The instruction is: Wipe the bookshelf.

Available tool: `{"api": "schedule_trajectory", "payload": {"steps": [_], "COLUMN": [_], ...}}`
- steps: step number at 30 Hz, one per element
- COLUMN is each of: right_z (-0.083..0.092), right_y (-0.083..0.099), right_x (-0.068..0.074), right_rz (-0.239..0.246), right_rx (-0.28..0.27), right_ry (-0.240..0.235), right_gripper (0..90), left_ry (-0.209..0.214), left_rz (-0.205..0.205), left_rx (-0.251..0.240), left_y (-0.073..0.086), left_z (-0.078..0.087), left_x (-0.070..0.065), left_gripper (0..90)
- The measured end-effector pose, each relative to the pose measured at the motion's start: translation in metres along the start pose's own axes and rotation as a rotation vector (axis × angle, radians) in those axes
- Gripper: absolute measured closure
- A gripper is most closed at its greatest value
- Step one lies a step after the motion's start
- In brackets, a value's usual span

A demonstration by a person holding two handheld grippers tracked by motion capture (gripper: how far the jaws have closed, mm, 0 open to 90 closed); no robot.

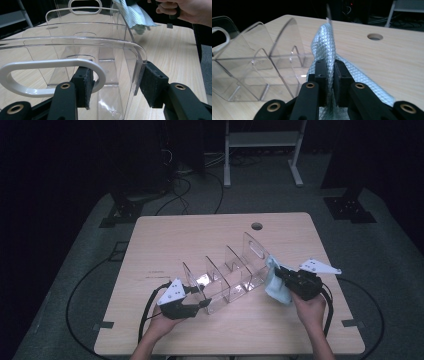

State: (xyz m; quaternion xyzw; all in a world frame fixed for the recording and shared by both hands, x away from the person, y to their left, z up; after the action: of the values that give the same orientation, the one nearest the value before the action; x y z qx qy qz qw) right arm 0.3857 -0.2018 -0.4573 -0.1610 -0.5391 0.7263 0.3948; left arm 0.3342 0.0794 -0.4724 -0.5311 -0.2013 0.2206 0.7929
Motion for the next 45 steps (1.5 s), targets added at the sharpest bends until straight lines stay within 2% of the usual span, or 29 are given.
{"api": "schedule_trajectory", "payload": {"steps": [5, 9, 12, 14, 16, 18, 21, 23, 24, 26, 31, 32, 34, 37, 39, 42, 45], "right_z": [-0.001, -0.01, -0.019, -0.028, -0.032, -0.032, -0.023, -0.021, -0.023, -0.027, -0.036, -0.036, -0.034, -0.032, -0.034, -0.039, -0.045], "right_y": [0.016, 0.018, 0.019, 0.022, 0.026, 0.027, 0.024, 0.021, 0.019, 0.016, 0.016, 0.017, 0.017, 0.015, 0.016, 0.015, 0.02], "right_x": [-0.012, -0.013, -0.002, 0.012, 0.019, 0.014, -0.007, -0.013, -0.012, -0.006, 0.021, 0.022, 0.018, -0.001, -0.008, 0.001, 0.017], "right_rz": [-0.033, -0.048, -0.03, 0.002, 0.039, 0.022, -0.042, -0.061, -0.061, -0.032, 0.004, 0.016, 0.008, -0.035, -0.059, -0.043, -0.004], "right_rx": [0.026, 0.034, 0.047, 0.069, 0.091, 0.085, 0.046, 0.033, 0.036, 0.039, 0.046, 0.053, 0.057, 0.035, 0.035, 0.025, 0.054], "right_ry": [0.023, 0.016, -0.011, -0.058, -0.063, -0.062, -0.02, -0.01, -0.017, -0.023, -0.106, -0.105, -0.095, -0.058, -0.048, -0.06, -0.102], "right_gripper": [82.5, 82.5, 82.5, 82.4, 82.3, 82.4, 82.4, 82.4, 82.4, 82.3, 82.3, 82.3, 82.4, 82.3, 82.3, 82.3, 82.3], "left_ry": [0.007, 0.019, 0.02, 0.021, 0.02, 0.019, 0.017, 0.017, 0.018, 0.016, 0.02, 0.02, 0.02, 0.019, 0.019, 0.024, 0.024], "left_rz": [-0.003, 0.008, 0.005, 0.003, 0.001, -0.001, -0.001, -0.001, -0.001, -0.002, -0.001, -0.001, -0.002, -0.001, -0.003, -0.004, -0.003], "left_rx": [0.013, 0.009, 0.011, 0.013, 0.016, 0.018, 0.016, 0.016, 0.015, 0.017, 0.019, 0.019, 0.02, 0.019, 0.019, 0.018, 0.02], "left_y": [0.0, -0.002, -0.002, -0.002, -0.001, -0.002, -0.001, -0.001, -0.001, -0.002, -0.001, -0.001, -0.001, -0.001, -0.002, -0.001, -0.001], "left_z": [0.0, -0.001, -0.001, -0.001, -0.001, -0.001, -0.001, -0.001, -0.001, -0.002, -0.002, -0.002, -0.002, -0.003, -0.004, -0.004, -0.004], "left_x": [0.0, 0.001, 0.001, 0.001, 0.001, 0.001, 0.0, 0.0, 0.0, 0.001, 0.0, 0.0, -0.001, -0.001, -0.001, -0.001, -0.001], "left_gripper": [47.3, 47.5, 47.5, 47.4, 47.4, 47.4, 47.3, 47.3, 47.3, 47.3, 47.3, 47.3, 47.3, 47.3, 47.3, 47.4, 47.4]}}
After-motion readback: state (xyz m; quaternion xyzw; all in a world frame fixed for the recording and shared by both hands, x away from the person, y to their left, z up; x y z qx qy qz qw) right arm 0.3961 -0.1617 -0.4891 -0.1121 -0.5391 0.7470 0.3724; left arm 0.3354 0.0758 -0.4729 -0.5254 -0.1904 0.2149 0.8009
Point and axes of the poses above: each handheld gripper's, and its own axes: z roughly backward along the jaws, y roughly out of its underside, x roughly to its left, the point moved 9 cm from there along -z, roughly forward along the jaws, and after that the axes turned 8 degrees about -y, right-handed, at the moved point
